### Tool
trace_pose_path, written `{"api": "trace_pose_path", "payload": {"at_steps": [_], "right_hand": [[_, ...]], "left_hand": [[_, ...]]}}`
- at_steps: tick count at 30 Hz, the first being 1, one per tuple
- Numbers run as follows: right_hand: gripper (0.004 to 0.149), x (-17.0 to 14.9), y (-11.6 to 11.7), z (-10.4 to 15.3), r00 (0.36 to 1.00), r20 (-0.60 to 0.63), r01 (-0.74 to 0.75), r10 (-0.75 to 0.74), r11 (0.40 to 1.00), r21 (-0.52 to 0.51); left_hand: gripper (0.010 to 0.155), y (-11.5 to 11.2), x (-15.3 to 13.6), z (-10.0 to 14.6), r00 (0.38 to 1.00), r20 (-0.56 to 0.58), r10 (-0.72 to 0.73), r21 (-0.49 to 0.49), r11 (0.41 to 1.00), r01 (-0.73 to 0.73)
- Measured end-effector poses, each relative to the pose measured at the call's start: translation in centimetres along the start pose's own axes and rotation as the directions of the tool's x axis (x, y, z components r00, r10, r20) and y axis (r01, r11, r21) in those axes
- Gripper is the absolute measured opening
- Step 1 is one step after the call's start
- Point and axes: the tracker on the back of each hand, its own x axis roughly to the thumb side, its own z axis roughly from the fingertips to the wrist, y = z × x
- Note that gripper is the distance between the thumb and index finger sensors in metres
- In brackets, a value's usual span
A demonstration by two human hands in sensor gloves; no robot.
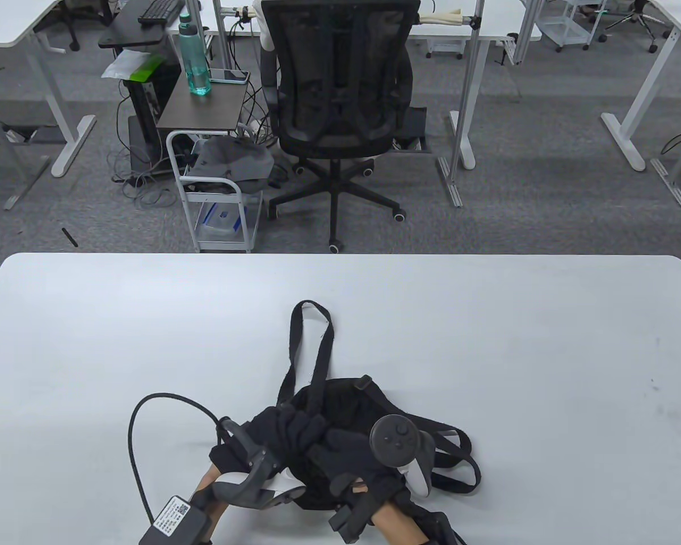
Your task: Pull shoulder strap to tighten
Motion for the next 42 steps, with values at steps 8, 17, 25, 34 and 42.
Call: {"api": "trace_pose_path", "payload": {"at_steps": [8,17,25,34,42], "right_hand": [[0.036,0.0,0.2,-0.3,1.000,-0.016,0.007,-0.007,0.999,0.034],[0.037,-0.7,0.0,-0.6,0.999,-0.043,0.020,-0.015,0.994,0.107],[0.049,-1.0,-0.1,-0.5,0.999,-0.029,0.025,-0.024,0.998,0.065],[0.037,-0.8,0.3,-0.6,0.999,-0.027,0.036,-0.034,0.996,0.076],[0.037,-0.9,0.2,-0.6,1.000,-0.013,0.001,0.001,0.996,0.088]], "left_hand": [[0.065,-0.4,-1.1,0.4,0.999,0.005,0.038,-0.027,0.999,-0.038],[0.064,-2.5,-3.4,1.4,0.992,-0.101,0.079,-0.131,0.987,-0.092],[0.064,0.6,-0.6,0.2,1.000,-0.001,0.020,-0.010,1.000,-0.020],[0.065,0.2,-1.0,0.2,0.999,0.015,0.048,-0.022,0.999,-0.048],[0.064,-1.8,-3.7,1.3,0.992,-0.109,0.061,-0.121,0.990,-0.074]]}}
